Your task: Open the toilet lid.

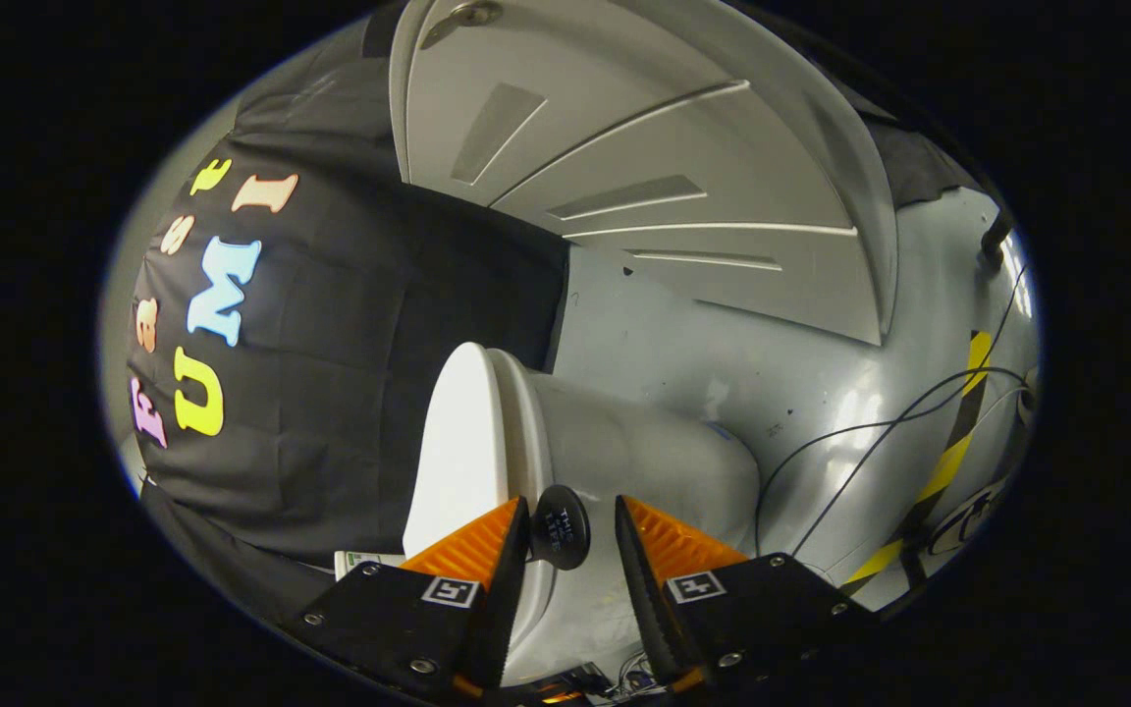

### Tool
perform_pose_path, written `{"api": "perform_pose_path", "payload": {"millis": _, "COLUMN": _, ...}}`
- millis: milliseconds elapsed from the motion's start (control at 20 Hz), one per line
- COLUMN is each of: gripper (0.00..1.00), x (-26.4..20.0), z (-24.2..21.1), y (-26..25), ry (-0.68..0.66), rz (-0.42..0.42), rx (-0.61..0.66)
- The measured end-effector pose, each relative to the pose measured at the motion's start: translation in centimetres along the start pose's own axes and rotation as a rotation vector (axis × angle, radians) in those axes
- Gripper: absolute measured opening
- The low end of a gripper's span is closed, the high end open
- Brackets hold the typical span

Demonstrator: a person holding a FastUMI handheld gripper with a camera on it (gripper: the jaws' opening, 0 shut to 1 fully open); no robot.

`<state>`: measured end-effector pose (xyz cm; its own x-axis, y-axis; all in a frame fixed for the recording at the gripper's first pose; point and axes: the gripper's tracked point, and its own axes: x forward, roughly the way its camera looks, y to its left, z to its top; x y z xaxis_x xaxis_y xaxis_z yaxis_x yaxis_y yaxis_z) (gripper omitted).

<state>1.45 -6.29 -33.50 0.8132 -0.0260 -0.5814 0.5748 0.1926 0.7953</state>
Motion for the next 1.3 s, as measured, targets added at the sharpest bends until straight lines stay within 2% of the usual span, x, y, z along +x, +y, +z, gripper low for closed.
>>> {"api": "perform_pose_path", "payload": {"millis": 50, "gripper": 0.47, "x": 0.1, "z": -0.1, "y": -0.2, "ry": 0.003, "rz": 0.0, "rx": 0.01}}
{"api": "perform_pose_path", "payload": {"millis": 200, "gripper": 0.35, "x": 0.1, "z": -0.1, "y": 0.2, "ry": 0.006, "rz": 0.021, "rx": 0.008}}
{"api": "perform_pose_path", "payload": {"millis": 250, "gripper": 0.27, "x": 0.2, "z": -0.1, "y": 0.0, "ry": 0.009, "rz": 0.016, "rx": 0.008}}
{"api": "perform_pose_path", "payload": {"millis": 400, "gripper": 0.23, "x": -0.1, "z": 0.0, "y": 0.3, "ry": 0.002, "rz": 0.025, "rx": 0.005}}
{"api": "perform_pose_path", "payload": {"millis": 700, "gripper": 0.01, "x": -0.8, "z": -0.1, "y": 0.6, "ry": -0.004, "rz": -0.007, "rx": -0.02}}
{"api": "perform_pose_path", "payload": {"millis": 800, "gripper": 0.01, "x": -1.0, "z": 0.1, "y": 0.8, "ry": -0.003, "rz": -0.03, "rx": -0.054}}
{"api": "perform_pose_path", "payload": {"millis": 1300, "gripper": 0.0, "x": -2.7, "z": 0.7, "y": 4.3, "ry": -0.039, "rz": -0.035, "rx": -0.223}}
